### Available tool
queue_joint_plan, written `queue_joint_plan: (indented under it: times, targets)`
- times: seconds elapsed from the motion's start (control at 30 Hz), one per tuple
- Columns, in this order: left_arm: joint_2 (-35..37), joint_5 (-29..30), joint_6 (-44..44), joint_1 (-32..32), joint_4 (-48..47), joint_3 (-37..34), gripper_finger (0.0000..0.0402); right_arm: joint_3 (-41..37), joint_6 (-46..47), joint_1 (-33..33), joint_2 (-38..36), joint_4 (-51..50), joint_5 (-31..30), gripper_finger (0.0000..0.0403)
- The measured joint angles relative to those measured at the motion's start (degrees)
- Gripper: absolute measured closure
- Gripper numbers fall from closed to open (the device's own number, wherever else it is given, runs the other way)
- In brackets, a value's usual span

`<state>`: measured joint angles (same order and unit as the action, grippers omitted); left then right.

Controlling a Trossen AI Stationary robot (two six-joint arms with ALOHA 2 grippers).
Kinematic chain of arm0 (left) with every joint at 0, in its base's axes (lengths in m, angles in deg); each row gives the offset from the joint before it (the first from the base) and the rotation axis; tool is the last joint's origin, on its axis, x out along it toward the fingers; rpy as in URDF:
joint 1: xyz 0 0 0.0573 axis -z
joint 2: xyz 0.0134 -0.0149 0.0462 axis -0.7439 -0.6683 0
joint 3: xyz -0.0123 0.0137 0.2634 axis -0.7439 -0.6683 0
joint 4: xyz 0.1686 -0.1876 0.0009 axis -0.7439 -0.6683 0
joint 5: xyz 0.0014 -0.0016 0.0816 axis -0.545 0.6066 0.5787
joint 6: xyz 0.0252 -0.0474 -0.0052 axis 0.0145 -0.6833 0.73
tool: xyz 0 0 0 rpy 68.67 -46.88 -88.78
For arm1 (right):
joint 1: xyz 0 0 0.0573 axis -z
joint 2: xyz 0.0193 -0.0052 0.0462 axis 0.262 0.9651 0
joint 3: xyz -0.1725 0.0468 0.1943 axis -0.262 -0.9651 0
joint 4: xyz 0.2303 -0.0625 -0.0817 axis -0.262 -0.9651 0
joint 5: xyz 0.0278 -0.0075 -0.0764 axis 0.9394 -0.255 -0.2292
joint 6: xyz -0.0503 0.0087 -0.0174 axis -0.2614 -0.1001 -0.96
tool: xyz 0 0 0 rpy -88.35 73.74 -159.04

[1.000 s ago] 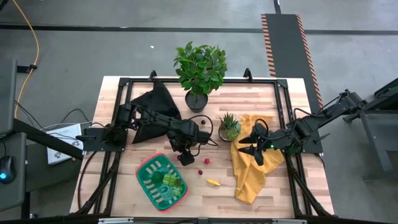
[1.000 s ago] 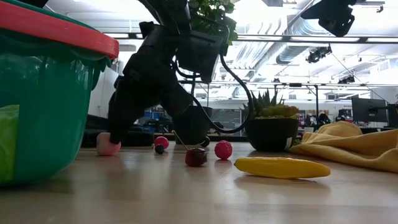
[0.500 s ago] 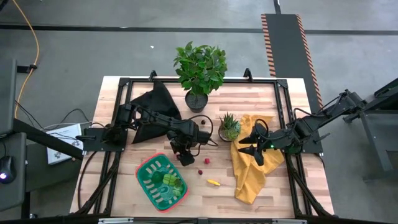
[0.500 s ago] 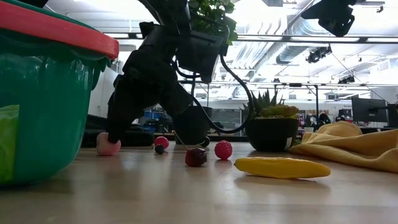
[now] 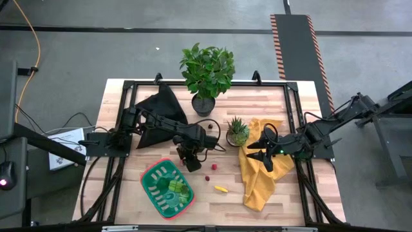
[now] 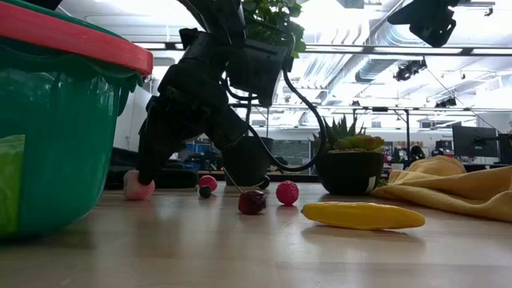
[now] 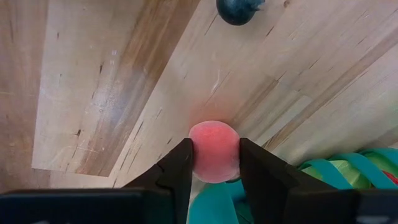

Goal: Pick and placing Produce into tupperware
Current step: Put the pink peach into the blue basket

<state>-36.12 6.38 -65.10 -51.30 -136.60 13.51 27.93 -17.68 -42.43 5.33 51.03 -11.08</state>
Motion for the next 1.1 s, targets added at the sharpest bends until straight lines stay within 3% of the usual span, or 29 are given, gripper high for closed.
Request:
queue_joint_plan:
  times: [0.47, 0.9, 1.1]
  targets:
    - [0.0, -2.9, 3.2, -0.2, -0.7, 2.4, 0.0289, 0.0, 0.0, 0.0, -0.7, -0.7, -0.3, 0.0215]
    - [0.0, -1.7, 3.5, -0.2, -3.0, 15.2, 0.0289, 0.0, 0.0, 0.0, -0.7, -0.7, -0.3, 0.0215]
    - [0.0, -0.9, 7.9, -0.1, -8.6, 22.9, 0.0289, 0.0, 0.0, 0.0, -0.7, -0.7, 0.5, 0.0215]
